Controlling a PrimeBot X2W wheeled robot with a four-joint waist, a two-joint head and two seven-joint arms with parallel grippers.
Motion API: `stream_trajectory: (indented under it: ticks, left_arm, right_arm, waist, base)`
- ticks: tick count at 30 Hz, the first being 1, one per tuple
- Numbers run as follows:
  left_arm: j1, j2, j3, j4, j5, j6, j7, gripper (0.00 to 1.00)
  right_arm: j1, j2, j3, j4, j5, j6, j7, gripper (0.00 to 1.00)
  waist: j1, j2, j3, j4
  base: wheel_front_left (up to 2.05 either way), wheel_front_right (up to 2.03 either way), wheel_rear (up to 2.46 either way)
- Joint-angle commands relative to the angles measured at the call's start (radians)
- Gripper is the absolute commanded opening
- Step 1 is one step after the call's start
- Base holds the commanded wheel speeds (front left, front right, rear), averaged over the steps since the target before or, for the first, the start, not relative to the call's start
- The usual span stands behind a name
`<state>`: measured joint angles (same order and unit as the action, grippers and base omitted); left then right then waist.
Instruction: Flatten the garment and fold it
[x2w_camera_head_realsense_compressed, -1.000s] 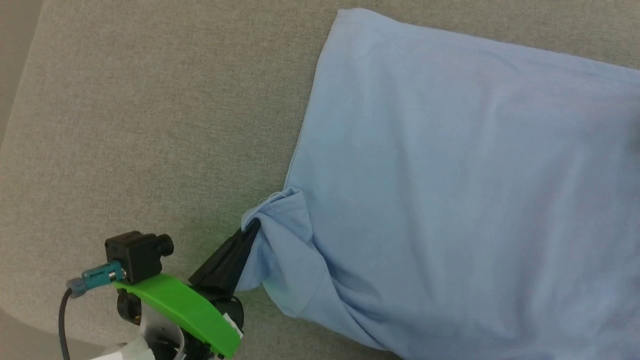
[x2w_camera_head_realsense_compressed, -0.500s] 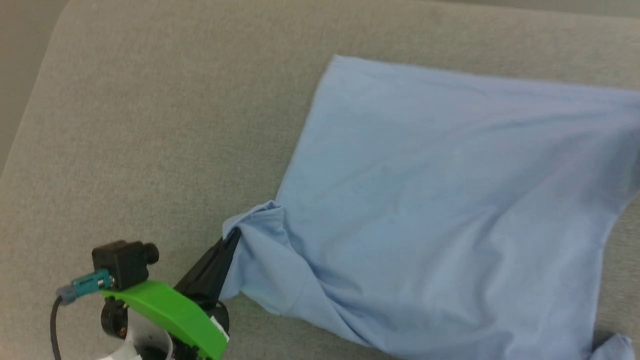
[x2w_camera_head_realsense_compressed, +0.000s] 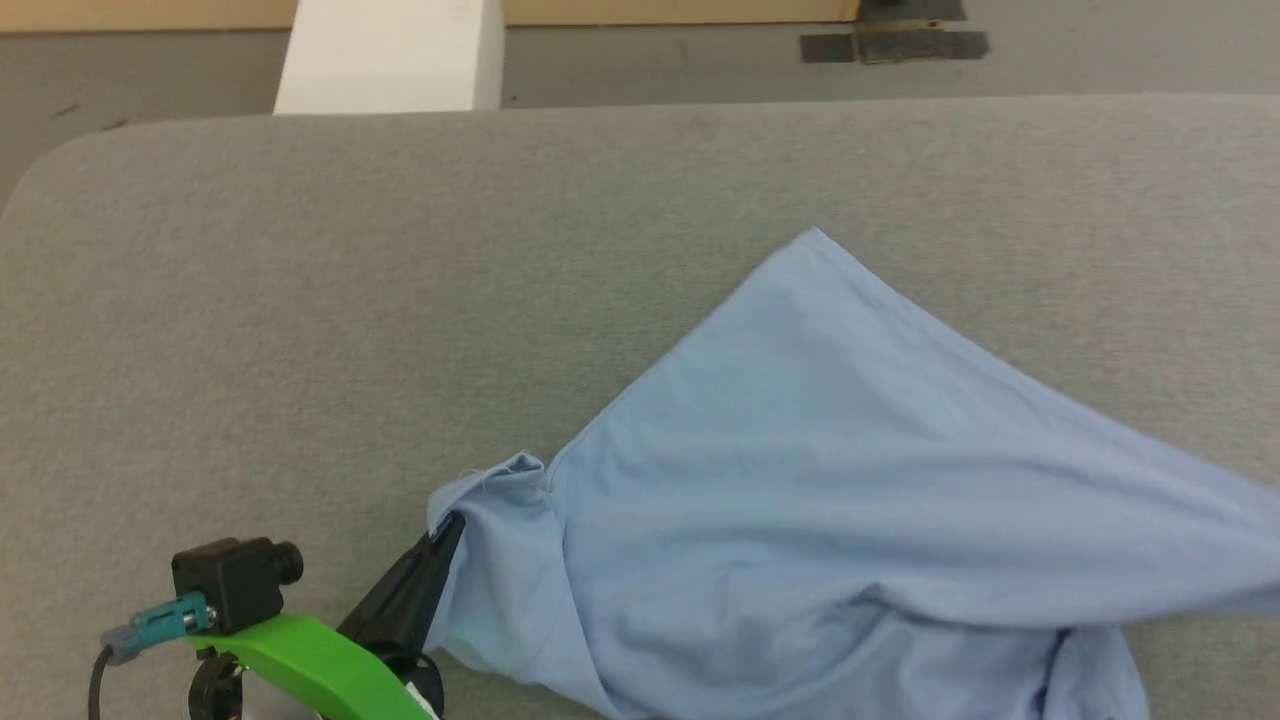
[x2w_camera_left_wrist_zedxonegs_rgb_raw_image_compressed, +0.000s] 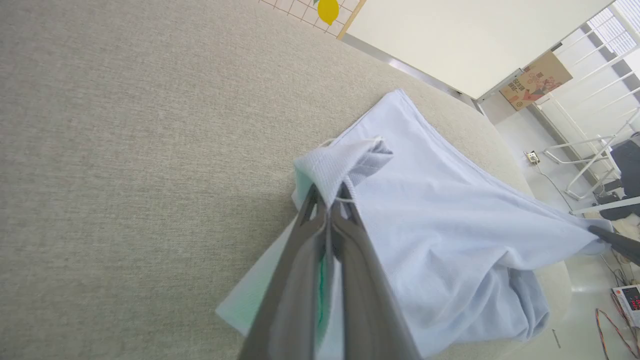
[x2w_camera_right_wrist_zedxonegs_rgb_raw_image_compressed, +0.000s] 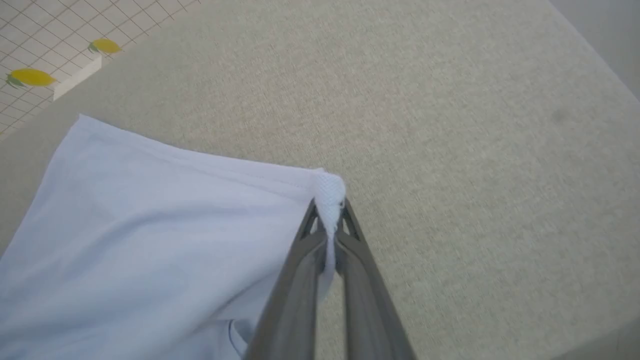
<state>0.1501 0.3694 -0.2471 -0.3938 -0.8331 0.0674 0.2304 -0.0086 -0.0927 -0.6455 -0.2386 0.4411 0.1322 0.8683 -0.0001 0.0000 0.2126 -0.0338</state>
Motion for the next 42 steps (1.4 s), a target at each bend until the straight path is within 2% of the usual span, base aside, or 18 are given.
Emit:
stream_trajectory:
  ticks: [1, 5, 8, 14, 21, 22, 23, 24, 29, 36, 39, 41, 42]
  left_arm:
    - [0.011, 0.006, 0.004, -0.004, -0.003, 0.006, -0.005, 0.0]
    - [0.027, 0.012, 0.012, -0.01, -0.008, 0.011, -0.006, 0.0]
    - [0.034, 0.019, 0.015, -0.014, -0.009, 0.014, -0.001, 0.0]
    - [0.037, 0.027, 0.005, -0.028, -0.009, 0.021, 0.02, 0.0]
    - [0.028, 0.032, -0.008, -0.039, -0.005, 0.028, 0.041, 0.0]
    - [0.026, 0.031, -0.01, -0.039, -0.005, 0.029, 0.042, 0.0]
    - [0.024, 0.03, -0.012, -0.039, -0.005, 0.029, 0.042, 0.0]
    - [0.023, 0.029, -0.013, -0.039, -0.004, 0.029, 0.042, 0.0]
    - [0.022, 0.016, -0.022, -0.034, -0.014, 0.019, 0.031, 0.0]
    - [0.017, 0.014, -0.03, -0.034, -0.002, 0.009, 0.014, 0.0]
    - [0.004, 0.014, -0.034, -0.032, 0.006, 0.005, 0.011, 0.0]
    - [-0.009, 0.014, -0.04, -0.031, 0.011, 0.002, 0.012, 0.0]
    - [-0.035, 0.013, -0.051, -0.027, 0.016, -0.007, 0.018, 0.0]
  right_arm:
    - [0.051, 0.009, -0.022, -0.023, 0.016, -0.002, 0.01, 0.0]
    - [0.168, 0.035, -0.05, -0.049, 0.044, -0.002, 0.011, 0.0]
    - [0.217, 0.04, -0.01, -0.023, 0.033, -0.002, -0.034, 0.0]
    - [0.213, 0.042, 0.12, 0.145, 0.005, -0.002, -0.168, 0.0]
    - [0.152, 0.042, 0.192, 0.338, -0.049, -0.002, -0.27, 0.0]
    - [0.145, 0.042, 0.193, 0.355, -0.053, -0.002, -0.278, 0.1]
    - [0.141, 0.042, 0.192, 0.362, -0.055, -0.002, -0.282, 0.71]
    - [0.137, 0.042, 0.184, 0.365, -0.053, -0.002, -0.283, 1.0]
    - [0.154, 0.029, 0.145, 0.267, -0.021, -0.002, -0.21, 1.0]
    - [0.123, -0.057, 0.076, -0.069, -0.003, -0.002, -0.046, 1.0]
    - [0.026, -0.085, 0.113, -0.114, -0.001, -0.002, -0.031, 1.0]
    - [-0.04, -0.116, 0.177, -0.113, -0.014, -0.002, -0.021, 1.0]
    - [-0.163, -0.145, 0.286, -0.056, -0.039, -0.002, -0.017, 1.0]
  waist:
    - [0.0001, 0.0, -0.031, -0.043]
    - [0.0001, 0.0, -0.037, -0.056]
    - [0.0001, 0.0, -0.044, -0.059]
    - [0.0001, 0.0, -0.059, -0.061]
    - [0.0001, 0.0, -0.061, -0.07]
    - [0.0001, 0.0, -0.062, -0.071]
    - [0.0001, 0.0, -0.063, -0.072]
    - [0.0001, 0.0, -0.063, -0.073]
    - [0.0001, 0.0, -0.07, -0.068]
    - [0.0001, 0.0, -0.053, -0.037]
    - [0.0001, 0.0, -0.032, -0.016]
    - [0.0001, 0.0, -0.012, -0.001]
    - [0.0001, 0.0, 0.023, 0.024]
  base:
    - [0.0, 0.0, 0.0]
    - [0.0, 0.0, 0.0]
    - [0.0, 0.0, 0.0]
    - [0.0, 0.0, 0.0]
    - [0.0, 0.0, 0.0]
    - [0.0, 0.0, 0.0]
    - [0.0, 0.0, 0.0]
    - [0.0, 0.0, 0.0]
    - [0.0, 0.0, 0.0]
    - [0.0, 0.0, 0.0]
    - [0.0, 0.0, 0.0]
    - [0.0, 0.0, 0.0]
    - [0.0, 0.0, 0.0]
